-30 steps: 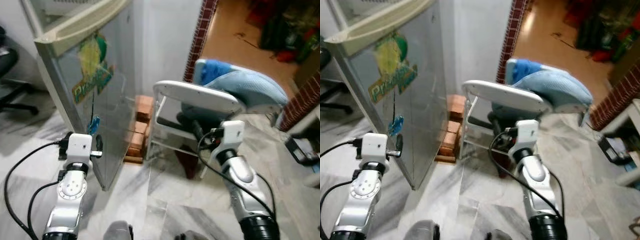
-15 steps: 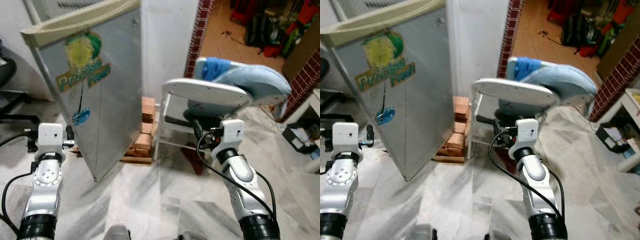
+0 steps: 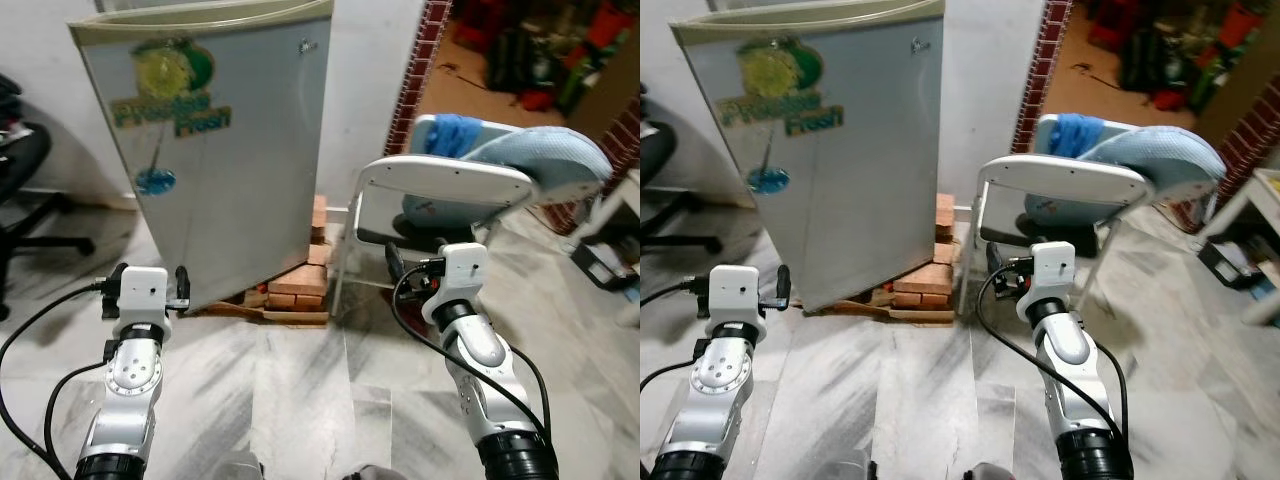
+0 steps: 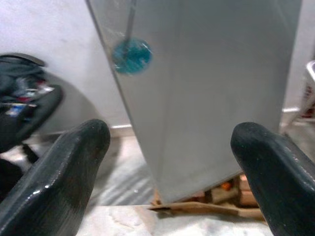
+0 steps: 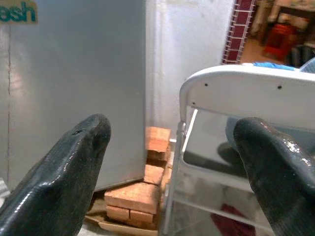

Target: Restocking fridge

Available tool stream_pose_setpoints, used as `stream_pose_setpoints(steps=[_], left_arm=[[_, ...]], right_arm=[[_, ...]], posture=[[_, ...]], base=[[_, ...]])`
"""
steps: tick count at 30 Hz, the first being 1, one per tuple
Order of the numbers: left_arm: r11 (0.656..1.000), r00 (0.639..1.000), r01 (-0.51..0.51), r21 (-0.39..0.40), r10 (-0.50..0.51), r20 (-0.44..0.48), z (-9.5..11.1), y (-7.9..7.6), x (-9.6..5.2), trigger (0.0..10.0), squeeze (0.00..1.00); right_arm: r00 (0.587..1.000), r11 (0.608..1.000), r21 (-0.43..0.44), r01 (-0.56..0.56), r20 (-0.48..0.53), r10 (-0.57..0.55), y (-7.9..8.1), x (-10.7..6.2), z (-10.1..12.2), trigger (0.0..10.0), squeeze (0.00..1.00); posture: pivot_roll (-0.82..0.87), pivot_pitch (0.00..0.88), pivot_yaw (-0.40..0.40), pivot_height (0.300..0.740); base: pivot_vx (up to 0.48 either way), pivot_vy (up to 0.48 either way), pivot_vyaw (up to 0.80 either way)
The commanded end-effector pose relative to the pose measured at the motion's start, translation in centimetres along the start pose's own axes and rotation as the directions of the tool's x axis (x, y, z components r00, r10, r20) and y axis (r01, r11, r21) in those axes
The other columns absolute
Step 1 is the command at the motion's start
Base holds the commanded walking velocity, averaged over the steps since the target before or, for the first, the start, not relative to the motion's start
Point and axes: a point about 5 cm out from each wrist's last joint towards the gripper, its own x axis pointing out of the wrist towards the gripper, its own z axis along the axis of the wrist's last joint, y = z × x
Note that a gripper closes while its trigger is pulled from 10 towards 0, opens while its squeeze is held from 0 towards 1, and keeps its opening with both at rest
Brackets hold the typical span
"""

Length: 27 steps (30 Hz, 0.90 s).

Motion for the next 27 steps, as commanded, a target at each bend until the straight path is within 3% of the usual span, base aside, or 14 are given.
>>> stream_pose_setpoints(steps=[1, 2, 5, 17, 24, 27], left_arm=[[1.000, 0.999, 0.026, 0.001, -0.026, 0.026, 0.7, -0.7, 0.1, 10.0, 0.00], [0.999, 0.998, 0.053, -0.005, -0.052, 0.043, 1.1, -1.6, -0.1, 10.0, 0.00], [0.998, 0.997, 0.064, -0.011, -0.064, 0.052, 1.3, -2.1, -0.2, 10.0, 0.00], [0.994, 0.991, 0.107, -0.028, -0.104, 0.083, 2.8, -3.0, -0.2, 10.0, 0.00], [0.992, 0.991, 0.123, -0.039, -0.121, 0.055, 2.0, -3.3, -0.7, 10.0, 0.00], [0.991, 0.991, 0.125, -0.038, -0.123, 0.047, 1.9, -3.2, -0.8, 10.0, 0.00]], right_arm=[[1.000, 1.000, -0.008, -0.003, 0.024, 0.003, 0.1, 0.3, 0.6, 10.0, 0.00], [1.000, 1.000, -0.011, -0.001, 0.024, 0.001, 0.1, 0.4, 0.5, 10.0, 0.00], [1.000, 1.000, -0.012, 0.002, 0.026, -0.001, 0.2, 0.5, 0.6, 10.0, 0.00], [0.999, 0.999, -0.038, 0.010, 0.050, -0.008, 0.0, 1.3, 1.3, 10.0, 0.00], [0.998, 0.999, -0.043, 0.005, 0.058, -0.002, 0.0, 1.4, 1.4, 10.0, 0.00], [0.998, 0.999, -0.040, -0.007, 0.056, 0.010, 0.1, 1.4, 1.3, 10.0, 0.00]], posture=[[0.10, 0.040, -0.061, 0.740], [0.10, 0.040, -0.059, 0.740], [0.10, 0.037, -0.061, 0.740], [0.10, 0.064, -0.054, 0.740], [0.10, 0.070, -0.059, 0.740], [0.10, 0.069, -0.059, 0.740]], base=[[0.000, 0.476, -0.80], [0.000, 0.476, -0.80], [0.000, 0.475, -0.80], [0.000, 0.476, -0.80], [0.000, 0.467, -0.74], [0.000, 0.459, 0.00]])
